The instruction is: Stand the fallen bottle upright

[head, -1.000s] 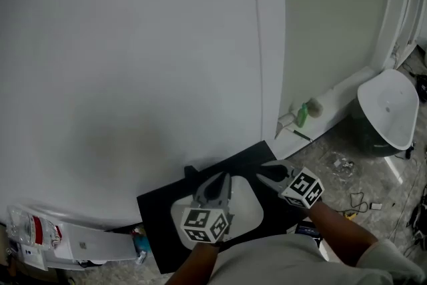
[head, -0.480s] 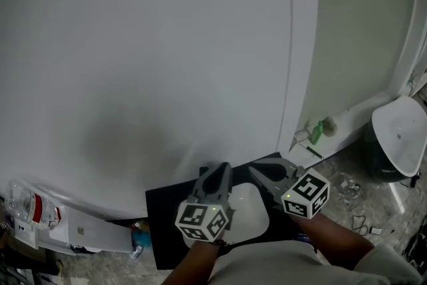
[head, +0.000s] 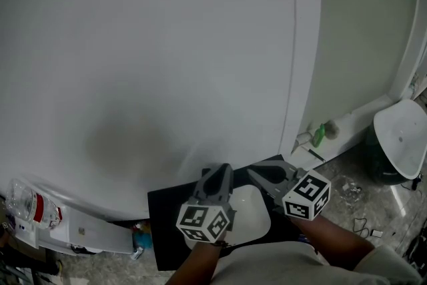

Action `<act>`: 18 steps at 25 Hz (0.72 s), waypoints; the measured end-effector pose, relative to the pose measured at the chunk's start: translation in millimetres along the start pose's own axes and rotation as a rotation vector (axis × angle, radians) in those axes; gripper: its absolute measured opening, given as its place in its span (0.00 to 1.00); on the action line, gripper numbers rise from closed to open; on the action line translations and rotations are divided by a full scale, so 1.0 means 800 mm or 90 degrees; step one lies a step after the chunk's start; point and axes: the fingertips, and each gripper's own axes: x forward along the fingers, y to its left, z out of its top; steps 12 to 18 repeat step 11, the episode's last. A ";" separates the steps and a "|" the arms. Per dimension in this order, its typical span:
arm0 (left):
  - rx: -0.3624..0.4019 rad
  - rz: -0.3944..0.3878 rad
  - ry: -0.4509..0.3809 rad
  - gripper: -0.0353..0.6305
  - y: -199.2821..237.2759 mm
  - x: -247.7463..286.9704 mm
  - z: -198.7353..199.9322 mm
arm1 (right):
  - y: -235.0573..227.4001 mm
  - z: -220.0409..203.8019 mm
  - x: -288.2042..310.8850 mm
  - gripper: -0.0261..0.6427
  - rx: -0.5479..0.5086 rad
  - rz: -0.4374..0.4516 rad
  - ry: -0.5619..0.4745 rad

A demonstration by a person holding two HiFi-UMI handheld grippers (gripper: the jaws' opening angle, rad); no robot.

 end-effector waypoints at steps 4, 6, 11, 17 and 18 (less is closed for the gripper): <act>-0.003 -0.005 0.002 0.07 0.000 0.000 -0.001 | 0.005 -0.002 0.000 0.04 -0.005 0.000 0.003; -0.003 -0.007 0.003 0.07 -0.003 0.002 -0.002 | 0.005 -0.002 -0.002 0.04 -0.005 -0.001 0.002; -0.001 -0.011 0.001 0.07 -0.007 0.001 0.000 | 0.003 -0.002 -0.003 0.04 -0.006 -0.007 0.003; -0.001 -0.011 0.001 0.07 -0.007 0.001 0.000 | 0.003 -0.002 -0.003 0.04 -0.006 -0.007 0.003; -0.001 -0.011 0.001 0.07 -0.007 0.001 0.000 | 0.003 -0.002 -0.003 0.04 -0.006 -0.007 0.003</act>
